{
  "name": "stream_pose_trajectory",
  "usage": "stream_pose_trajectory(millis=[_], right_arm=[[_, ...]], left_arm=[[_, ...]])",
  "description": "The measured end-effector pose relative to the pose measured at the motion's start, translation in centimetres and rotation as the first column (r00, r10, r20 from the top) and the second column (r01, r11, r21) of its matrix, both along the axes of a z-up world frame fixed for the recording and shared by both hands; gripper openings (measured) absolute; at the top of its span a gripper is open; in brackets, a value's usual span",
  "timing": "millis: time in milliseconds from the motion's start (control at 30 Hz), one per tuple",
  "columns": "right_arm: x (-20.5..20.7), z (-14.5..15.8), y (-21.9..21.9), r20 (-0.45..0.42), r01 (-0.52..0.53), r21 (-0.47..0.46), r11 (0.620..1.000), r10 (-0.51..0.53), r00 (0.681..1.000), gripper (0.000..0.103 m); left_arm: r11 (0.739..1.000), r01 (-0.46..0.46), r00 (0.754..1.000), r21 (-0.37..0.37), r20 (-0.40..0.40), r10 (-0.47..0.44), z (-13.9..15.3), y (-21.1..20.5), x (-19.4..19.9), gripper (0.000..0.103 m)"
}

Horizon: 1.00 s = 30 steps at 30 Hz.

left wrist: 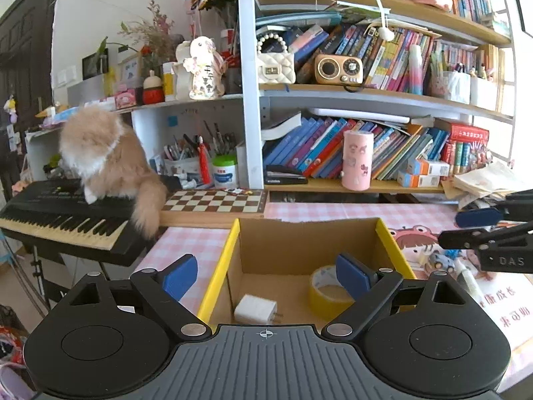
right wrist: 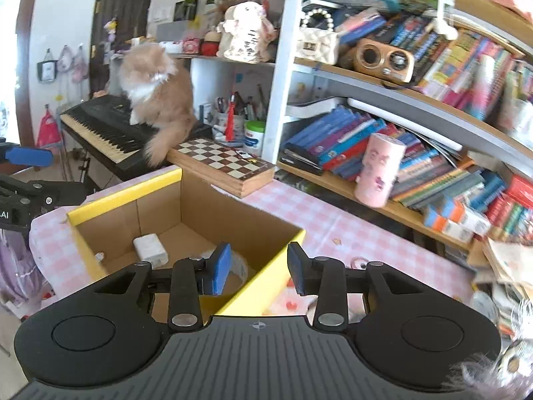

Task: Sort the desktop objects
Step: 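Withdraw both tools from the box back toward the table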

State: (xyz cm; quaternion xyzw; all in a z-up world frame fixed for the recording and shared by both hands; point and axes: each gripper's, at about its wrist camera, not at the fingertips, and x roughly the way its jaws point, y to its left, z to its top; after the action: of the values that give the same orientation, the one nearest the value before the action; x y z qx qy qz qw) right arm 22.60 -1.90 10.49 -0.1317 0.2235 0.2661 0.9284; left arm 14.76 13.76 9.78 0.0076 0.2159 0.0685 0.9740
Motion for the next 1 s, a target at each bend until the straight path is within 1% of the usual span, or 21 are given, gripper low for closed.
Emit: stream_pose_trajectory(millis=[167,300,400,500,667,767,833,933,1000], right_arm=[[-4.1,-0.4,-0.7,-0.006,0.041,-0.012,0.999,-0.041,0.999,0.039],[-7.3,-1.1,-1.2,-0.024,0.079,-0.009,0.997,-0.079,0.997,0.040],[-9.4,-1.6,-1.4,-0.037,0.101,-0.006,0.995,-0.101,0.994,0.043],[-11.5,-2.3,-1.6,-0.040,0.115,-0.003,0.993,-0.115,0.993,0.047],[-14.9,-3.6,-1.7,-0.048,0.161,0.005,0.987,-0.161,0.986,0.053],[-16.3,-4.4,-2.0,-0.095,0.190,0.032,0.981,-0.187,0.978,0.054],[-17.0,-5.0,-2.0,-0.109,0.198,0.028,0.980,-0.194,0.975,0.054],[-18.1,-5.6,-2.0,-0.108,0.201,0.005,0.979,-0.200,0.974,0.054],[-18.6,-6.0,-2.3,-0.112,0.211,0.010,0.978,-0.208,0.972,0.055]], left_arm=[[1.000,0.010,1.000,-0.010,-0.001,-0.010,-0.3,0.3,-3.0,0.093],[1.000,0.013,1.000,-0.014,-0.008,-0.013,-0.8,0.4,-5.1,0.093],[0.999,0.007,1.000,-0.034,-0.013,-0.008,-1.3,0.1,-6.4,0.093],[0.999,0.003,1.000,-0.050,-0.020,-0.004,-2.1,-0.4,-7.7,0.093],[0.995,-0.019,0.998,-0.101,-0.065,0.012,-3.9,-1.2,-9.1,0.093],[0.990,-0.033,0.997,-0.136,-0.076,0.023,-4.7,-1.5,-10.2,0.093],[0.988,-0.037,0.996,-0.151,-0.081,0.025,-5.1,-1.8,-11.0,0.093],[0.988,-0.041,0.996,-0.146,-0.090,0.028,-5.7,-2.4,-12.0,0.093],[0.990,-0.042,0.995,-0.138,-0.095,0.029,-6.0,-2.8,-12.6,0.093]])
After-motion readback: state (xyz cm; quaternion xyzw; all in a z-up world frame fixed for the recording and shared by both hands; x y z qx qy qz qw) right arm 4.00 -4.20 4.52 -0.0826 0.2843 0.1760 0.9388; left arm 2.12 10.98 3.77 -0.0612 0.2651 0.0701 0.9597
